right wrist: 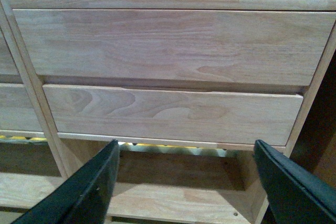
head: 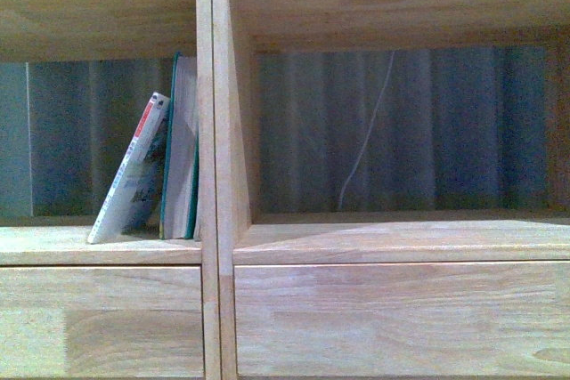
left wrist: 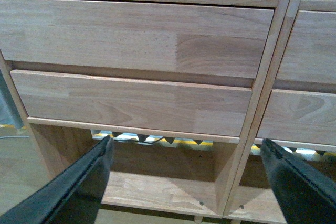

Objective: Organize books on shelf

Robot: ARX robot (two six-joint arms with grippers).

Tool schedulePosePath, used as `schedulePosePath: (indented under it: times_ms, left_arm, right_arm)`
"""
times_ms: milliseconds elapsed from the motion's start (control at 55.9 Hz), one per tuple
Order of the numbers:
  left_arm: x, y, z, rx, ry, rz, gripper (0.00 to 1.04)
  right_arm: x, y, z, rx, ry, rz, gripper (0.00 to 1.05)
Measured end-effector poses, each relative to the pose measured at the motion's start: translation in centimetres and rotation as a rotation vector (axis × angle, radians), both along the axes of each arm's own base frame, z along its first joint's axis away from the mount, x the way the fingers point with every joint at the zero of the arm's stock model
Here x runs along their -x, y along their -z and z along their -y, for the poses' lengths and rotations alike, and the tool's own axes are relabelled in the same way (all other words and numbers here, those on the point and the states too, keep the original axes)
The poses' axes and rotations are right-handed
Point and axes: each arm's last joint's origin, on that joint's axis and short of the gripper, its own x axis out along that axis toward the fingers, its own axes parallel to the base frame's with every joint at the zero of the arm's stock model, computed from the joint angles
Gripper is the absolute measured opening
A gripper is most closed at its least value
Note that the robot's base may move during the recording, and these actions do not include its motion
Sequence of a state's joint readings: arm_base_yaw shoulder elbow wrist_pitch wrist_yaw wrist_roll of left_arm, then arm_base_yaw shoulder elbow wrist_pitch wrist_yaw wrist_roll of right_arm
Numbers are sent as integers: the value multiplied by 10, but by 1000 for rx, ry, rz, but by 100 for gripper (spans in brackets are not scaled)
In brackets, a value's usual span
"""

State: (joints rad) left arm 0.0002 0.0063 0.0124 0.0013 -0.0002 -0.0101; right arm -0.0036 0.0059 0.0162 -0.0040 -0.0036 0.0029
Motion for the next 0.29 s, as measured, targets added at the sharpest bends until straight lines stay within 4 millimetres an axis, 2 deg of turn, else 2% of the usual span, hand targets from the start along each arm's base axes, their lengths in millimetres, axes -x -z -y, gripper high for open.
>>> schedulePosePath:
  times_ms: [54, 107, 286]
  left_arm:
    - [0, 0, 0, -2, 0, 0, 99]
    - [0, 0, 0, -2, 0, 0, 97]
    - [0, 0, 0, -2, 0, 0, 98]
  right_arm:
    - [0, 0, 0, 0, 0, 0, 91]
    - [0, 0, 0, 0, 0, 0, 98]
    - [0, 0, 0, 0, 0, 0, 98]
